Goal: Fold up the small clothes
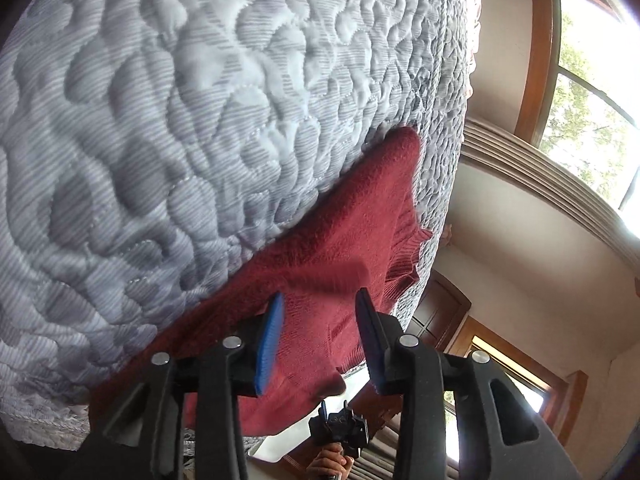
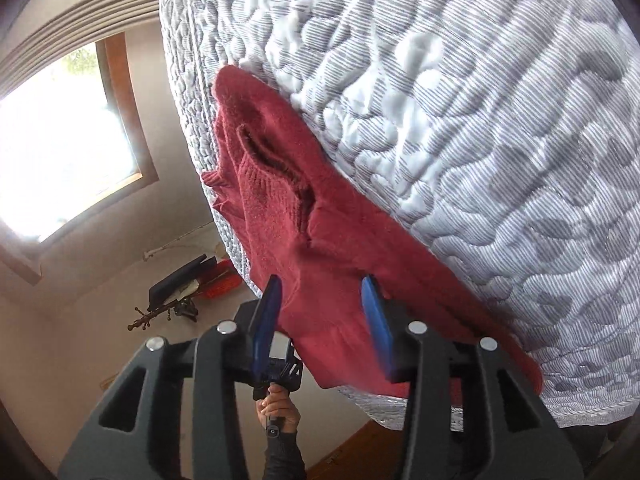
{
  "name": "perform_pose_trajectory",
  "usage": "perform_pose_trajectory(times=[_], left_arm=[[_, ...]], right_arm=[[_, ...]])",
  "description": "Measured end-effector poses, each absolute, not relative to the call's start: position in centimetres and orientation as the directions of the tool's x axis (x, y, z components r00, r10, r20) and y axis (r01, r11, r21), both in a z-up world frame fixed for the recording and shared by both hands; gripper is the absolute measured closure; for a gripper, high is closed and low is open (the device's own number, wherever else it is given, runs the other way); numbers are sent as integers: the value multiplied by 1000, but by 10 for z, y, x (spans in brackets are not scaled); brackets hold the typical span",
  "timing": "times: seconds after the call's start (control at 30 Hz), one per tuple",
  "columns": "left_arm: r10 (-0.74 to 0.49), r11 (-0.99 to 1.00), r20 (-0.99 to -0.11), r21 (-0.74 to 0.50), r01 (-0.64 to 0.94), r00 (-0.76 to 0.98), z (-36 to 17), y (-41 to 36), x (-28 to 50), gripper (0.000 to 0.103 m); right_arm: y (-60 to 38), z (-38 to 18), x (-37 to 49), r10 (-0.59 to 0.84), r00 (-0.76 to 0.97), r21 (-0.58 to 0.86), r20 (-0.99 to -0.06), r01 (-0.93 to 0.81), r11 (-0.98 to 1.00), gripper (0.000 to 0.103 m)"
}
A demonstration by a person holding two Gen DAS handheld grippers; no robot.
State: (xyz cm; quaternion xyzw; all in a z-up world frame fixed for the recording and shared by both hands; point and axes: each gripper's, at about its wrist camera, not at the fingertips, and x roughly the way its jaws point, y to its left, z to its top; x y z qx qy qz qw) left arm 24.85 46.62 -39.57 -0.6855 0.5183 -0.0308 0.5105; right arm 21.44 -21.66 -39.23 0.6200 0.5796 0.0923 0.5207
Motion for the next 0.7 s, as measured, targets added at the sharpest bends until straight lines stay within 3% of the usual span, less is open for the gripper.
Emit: perform_pose_trajectory(times=[0.13,0.23,0.3,0.43,0.57,0.7], left_arm=[[-739,126,-497,-766,-631,455,-374,470,254,58],[-718,322,-576,-773,-547,391,-343,465,259,49],[-671,508,-666,-733,-453,325,-322,454,262,40],[-555,772,-809,-588,-241,197,-307,420,260,35],[-448,879,-880,-466,-101,154,-313,393,262,30],[-362,926,-919,-374,-54,156,-322,382,269,24]], right_arm=[[-219,-366,224,813,296,784,-502,552,284,61],[-216,-336,228,744,257,760,-616,444,476,57],[-200,-318,229,645,203,672,-737,321,667,48],[-155,-310,224,406,146,418,-902,68,906,45],[-137,-324,216,306,147,302,-941,-51,952,44],[-127,-334,226,286,141,278,-948,-75,958,42]])
